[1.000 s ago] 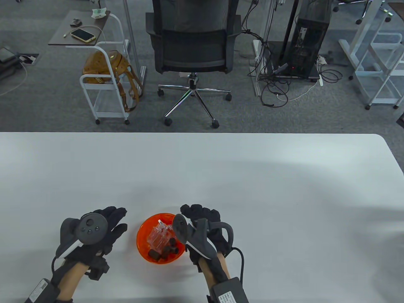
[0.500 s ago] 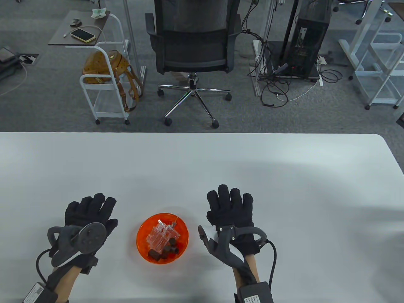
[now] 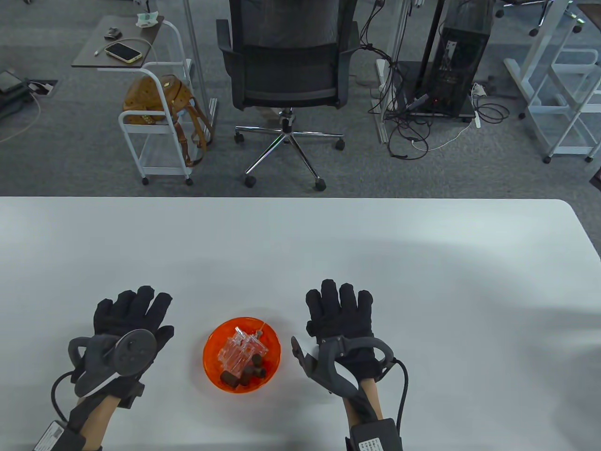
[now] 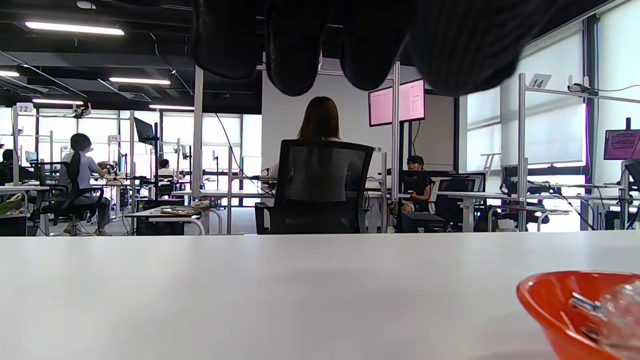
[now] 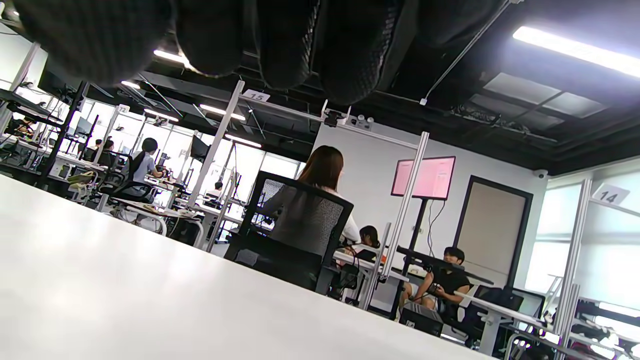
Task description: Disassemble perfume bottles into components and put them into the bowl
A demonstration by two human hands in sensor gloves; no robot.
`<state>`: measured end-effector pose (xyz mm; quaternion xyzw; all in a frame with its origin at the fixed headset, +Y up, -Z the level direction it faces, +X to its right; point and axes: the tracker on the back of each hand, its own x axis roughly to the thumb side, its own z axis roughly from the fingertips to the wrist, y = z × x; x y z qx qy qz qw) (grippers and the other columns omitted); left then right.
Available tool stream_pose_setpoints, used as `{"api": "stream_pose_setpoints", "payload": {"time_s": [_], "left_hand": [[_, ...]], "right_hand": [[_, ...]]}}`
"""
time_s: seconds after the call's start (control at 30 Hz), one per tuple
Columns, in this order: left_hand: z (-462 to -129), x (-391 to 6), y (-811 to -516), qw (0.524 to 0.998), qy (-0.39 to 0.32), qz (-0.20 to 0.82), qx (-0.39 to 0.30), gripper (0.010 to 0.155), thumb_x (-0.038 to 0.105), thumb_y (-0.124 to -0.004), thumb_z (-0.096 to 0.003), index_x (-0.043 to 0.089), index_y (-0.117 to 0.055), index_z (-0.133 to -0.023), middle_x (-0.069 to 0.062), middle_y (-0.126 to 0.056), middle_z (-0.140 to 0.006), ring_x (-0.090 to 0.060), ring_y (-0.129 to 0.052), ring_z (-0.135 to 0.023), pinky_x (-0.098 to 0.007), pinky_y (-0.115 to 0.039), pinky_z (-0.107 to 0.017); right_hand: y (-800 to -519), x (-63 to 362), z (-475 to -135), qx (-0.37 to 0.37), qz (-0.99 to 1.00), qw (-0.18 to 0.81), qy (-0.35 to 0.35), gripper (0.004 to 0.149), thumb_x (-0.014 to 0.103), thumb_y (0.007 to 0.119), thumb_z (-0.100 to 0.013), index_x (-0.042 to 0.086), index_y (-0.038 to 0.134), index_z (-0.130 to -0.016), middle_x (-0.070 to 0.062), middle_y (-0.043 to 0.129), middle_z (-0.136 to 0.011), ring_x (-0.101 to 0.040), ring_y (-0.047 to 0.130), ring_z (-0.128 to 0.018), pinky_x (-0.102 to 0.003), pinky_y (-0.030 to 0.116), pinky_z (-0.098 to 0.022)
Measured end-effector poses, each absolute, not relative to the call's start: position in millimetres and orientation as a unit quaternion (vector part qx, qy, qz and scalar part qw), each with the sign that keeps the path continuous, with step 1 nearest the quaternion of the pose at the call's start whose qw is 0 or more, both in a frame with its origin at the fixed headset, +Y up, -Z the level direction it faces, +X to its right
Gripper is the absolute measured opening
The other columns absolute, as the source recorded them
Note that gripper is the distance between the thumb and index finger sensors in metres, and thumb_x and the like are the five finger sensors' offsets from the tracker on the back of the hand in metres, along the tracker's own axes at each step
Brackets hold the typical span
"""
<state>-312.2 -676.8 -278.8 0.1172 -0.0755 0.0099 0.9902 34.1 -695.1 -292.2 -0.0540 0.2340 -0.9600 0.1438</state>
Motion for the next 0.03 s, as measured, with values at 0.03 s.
{"api": "stream_pose_setpoints", "payload": {"time_s": [0.03], "left_hand": [[-279.4,-312.4,-677.8,0.991,-0.076,0.011,0.111,0.068,0.052,-0.076,-0.0431,0.032,-0.070,-0.108,-0.011,-0.069,-0.118,-0.044,-0.069,-0.106,-0.071,-0.044,-0.076]], "right_hand": [[-695.4,33.7,-292.0,-0.055,-0.962,0.141,0.228,0.066,0.057,0.074,-0.034,0.039,0.061,-0.096,0.006,0.064,-0.108,-0.026,0.078,-0.099,-0.063,0.056,-0.073]]}}
